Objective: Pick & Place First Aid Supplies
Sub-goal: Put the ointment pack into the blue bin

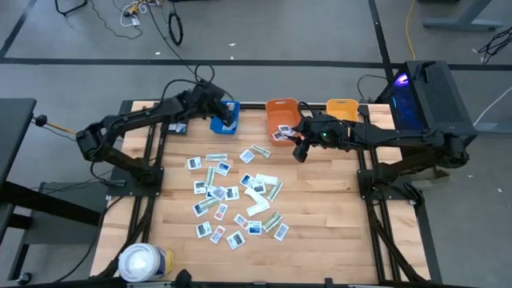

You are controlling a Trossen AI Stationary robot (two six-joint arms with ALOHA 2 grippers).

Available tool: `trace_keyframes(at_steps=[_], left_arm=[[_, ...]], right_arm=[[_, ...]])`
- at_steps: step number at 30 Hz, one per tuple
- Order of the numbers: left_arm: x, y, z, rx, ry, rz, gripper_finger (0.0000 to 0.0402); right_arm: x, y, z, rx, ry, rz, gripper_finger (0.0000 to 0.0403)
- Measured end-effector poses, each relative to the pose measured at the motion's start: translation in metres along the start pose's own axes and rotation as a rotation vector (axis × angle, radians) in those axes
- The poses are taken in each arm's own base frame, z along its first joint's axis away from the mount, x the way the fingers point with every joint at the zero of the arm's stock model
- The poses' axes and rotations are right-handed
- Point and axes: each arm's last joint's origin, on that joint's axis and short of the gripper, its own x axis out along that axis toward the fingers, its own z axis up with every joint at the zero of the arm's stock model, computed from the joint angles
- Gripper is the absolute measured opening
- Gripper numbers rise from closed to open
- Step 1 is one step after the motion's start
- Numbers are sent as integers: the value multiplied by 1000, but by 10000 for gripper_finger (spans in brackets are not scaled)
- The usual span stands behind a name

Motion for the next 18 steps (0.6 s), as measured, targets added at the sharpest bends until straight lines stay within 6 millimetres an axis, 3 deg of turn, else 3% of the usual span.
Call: trace_keyframes(at_steps=[13, 18], left_arm=[[18, 12, -12, -14, 118, 87, 0], [33, 12, -20, -19, 169, 97, 0]], right_arm=[[0, 2, -1, 22, 15, 69, 21], [0, 2, -1, 22, 17, 77, 6]])
